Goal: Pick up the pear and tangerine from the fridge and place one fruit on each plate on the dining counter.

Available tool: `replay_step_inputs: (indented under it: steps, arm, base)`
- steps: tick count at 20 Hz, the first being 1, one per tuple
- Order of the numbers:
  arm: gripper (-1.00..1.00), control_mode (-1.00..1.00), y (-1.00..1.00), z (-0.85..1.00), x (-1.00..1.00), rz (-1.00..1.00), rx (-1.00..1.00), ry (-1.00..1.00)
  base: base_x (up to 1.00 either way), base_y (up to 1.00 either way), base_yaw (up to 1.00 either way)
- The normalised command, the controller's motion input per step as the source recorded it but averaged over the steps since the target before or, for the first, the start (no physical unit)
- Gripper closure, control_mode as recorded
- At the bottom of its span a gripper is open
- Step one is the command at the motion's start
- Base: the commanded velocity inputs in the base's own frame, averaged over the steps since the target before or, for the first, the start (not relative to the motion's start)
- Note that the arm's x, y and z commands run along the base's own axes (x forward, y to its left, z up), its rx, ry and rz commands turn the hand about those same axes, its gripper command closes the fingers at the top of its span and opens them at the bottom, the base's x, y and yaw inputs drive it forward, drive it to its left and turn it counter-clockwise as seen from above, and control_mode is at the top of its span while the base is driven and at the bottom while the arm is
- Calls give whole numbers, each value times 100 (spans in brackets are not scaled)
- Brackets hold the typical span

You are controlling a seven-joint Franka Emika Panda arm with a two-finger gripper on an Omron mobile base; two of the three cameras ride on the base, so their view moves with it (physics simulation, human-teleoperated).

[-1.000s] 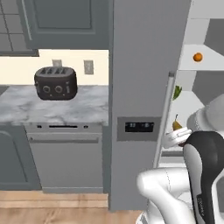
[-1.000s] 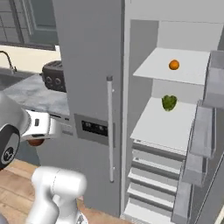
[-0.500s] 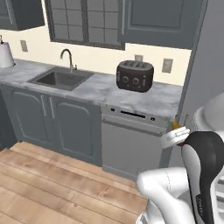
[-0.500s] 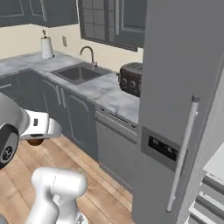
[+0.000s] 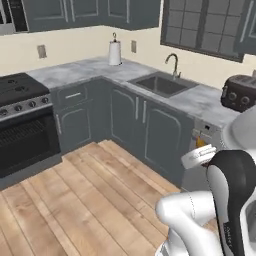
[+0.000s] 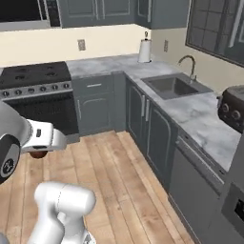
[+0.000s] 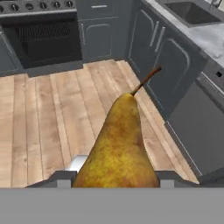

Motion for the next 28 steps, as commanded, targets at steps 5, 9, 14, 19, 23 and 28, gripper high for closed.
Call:
replay_step_inputs:
  steps: [5, 9, 14, 19, 23, 28]
  arm:
    - [100, 100, 0, 0, 0, 0, 0, 0]
    - [100, 100, 0, 0, 0, 0, 0, 0]
    - [100, 100, 0, 0, 0, 0, 0, 0]
    - [100, 100, 0, 0, 0, 0, 0, 0]
    - [100, 100, 0, 0, 0, 0, 0, 0]
    - [100, 100, 0, 0, 0, 0, 0, 0]
  base:
    - [-3, 50, 75]
    - [0, 48, 74]
    - [0, 44, 73]
    - [0, 37, 71]
    - [7, 31, 67]
    - [33, 20, 64]
